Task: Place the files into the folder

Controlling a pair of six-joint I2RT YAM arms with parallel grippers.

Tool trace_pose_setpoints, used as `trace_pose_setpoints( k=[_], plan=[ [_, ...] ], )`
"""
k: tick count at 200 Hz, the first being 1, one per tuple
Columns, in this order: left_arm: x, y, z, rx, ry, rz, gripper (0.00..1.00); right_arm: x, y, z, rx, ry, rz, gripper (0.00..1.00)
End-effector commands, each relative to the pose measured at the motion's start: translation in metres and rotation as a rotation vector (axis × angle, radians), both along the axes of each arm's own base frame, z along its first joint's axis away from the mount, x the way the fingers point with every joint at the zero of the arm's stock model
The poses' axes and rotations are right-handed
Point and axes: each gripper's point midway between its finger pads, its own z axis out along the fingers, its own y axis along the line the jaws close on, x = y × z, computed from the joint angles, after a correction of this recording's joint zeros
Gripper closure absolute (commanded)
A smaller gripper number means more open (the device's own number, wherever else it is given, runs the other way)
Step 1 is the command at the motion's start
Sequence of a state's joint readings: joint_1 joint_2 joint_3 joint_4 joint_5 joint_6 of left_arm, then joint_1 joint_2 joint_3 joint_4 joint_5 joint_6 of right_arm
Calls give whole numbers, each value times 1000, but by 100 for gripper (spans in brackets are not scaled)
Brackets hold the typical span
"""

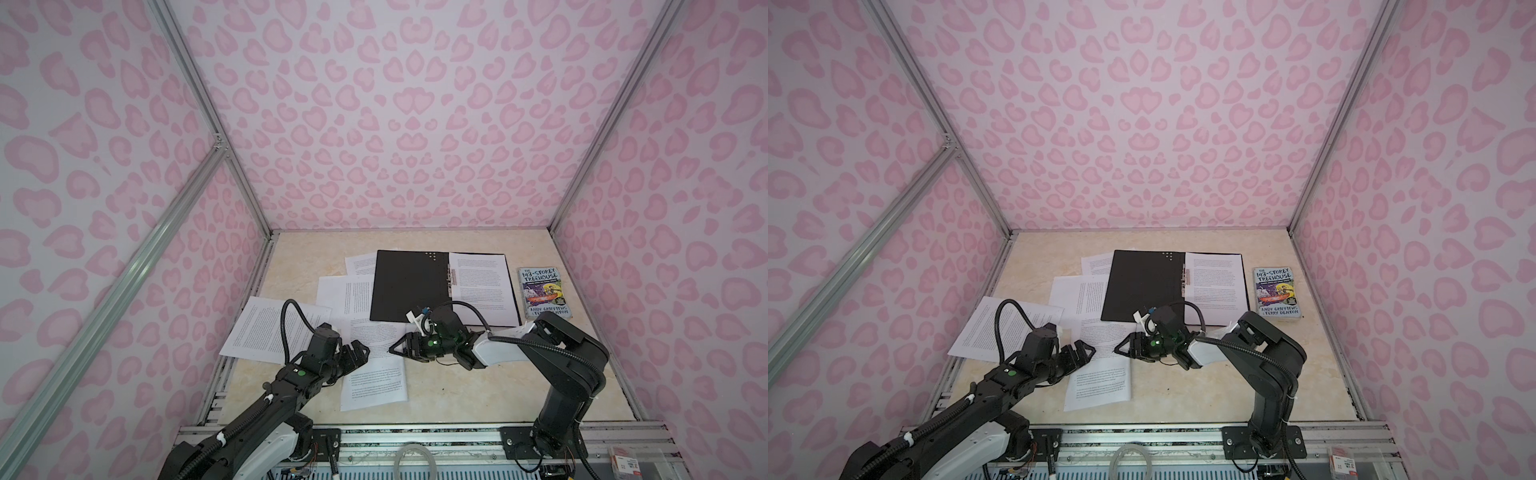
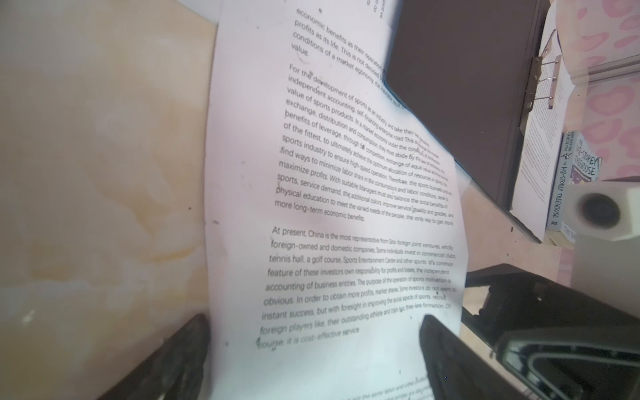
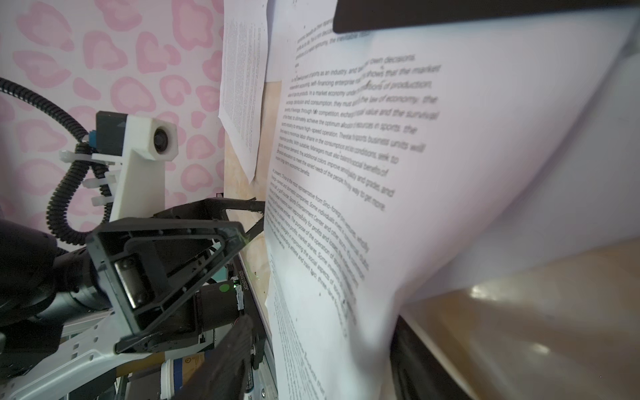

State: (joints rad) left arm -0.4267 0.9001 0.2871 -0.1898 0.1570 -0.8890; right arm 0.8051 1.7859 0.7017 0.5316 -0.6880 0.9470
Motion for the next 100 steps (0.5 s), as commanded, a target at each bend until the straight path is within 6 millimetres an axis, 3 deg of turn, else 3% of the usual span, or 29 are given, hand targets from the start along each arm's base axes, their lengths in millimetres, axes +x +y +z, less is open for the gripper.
trace_pose_setpoints(
  k=[1, 51, 100],
  plan=[
    [-9, 16, -12, 98, 49, 9, 3, 4, -5, -6, -87, -65, 2, 38],
    [10, 20, -4, 114, 20, 18, 4, 9, -10, -13, -121, -79, -5, 38],
    [24, 32, -14, 101, 71, 40, 3, 12, -5, -10, -47, -53, -5, 38]
  ],
)
